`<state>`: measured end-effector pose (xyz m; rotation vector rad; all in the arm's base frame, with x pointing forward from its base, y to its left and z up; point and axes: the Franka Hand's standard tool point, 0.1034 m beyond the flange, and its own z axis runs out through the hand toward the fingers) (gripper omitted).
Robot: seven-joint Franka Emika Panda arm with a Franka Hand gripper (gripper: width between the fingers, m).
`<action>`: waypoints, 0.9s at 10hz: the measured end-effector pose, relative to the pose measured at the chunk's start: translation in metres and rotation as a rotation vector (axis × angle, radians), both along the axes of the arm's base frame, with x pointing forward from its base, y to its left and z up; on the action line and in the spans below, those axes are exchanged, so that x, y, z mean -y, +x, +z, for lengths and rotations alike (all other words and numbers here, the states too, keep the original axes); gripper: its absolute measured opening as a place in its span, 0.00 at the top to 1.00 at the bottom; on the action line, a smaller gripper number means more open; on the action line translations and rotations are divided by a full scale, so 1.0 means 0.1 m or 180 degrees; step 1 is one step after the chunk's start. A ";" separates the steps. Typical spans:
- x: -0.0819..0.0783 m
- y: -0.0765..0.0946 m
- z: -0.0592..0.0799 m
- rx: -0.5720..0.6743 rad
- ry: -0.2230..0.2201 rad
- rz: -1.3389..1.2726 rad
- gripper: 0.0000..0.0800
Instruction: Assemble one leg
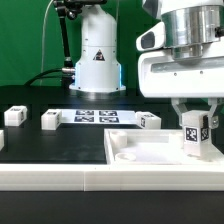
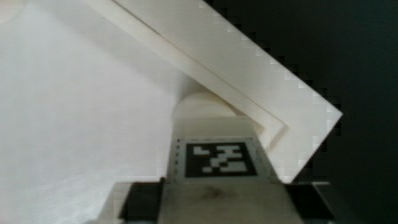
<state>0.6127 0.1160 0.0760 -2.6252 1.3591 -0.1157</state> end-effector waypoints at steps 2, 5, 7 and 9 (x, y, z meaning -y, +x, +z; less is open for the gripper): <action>0.00 0.00 0.00 -0.0035 0.0082 -0.0279 0.64; 0.03 0.00 0.00 0.0023 0.0008 0.0182 0.34; 0.10 0.04 0.02 0.0096 -0.0114 0.1004 0.20; 0.11 0.04 0.03 0.0122 -0.0205 0.1700 0.19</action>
Offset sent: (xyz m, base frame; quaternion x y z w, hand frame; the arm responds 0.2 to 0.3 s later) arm 0.0000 0.0000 0.0000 0.0000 0.0000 -0.0650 0.9979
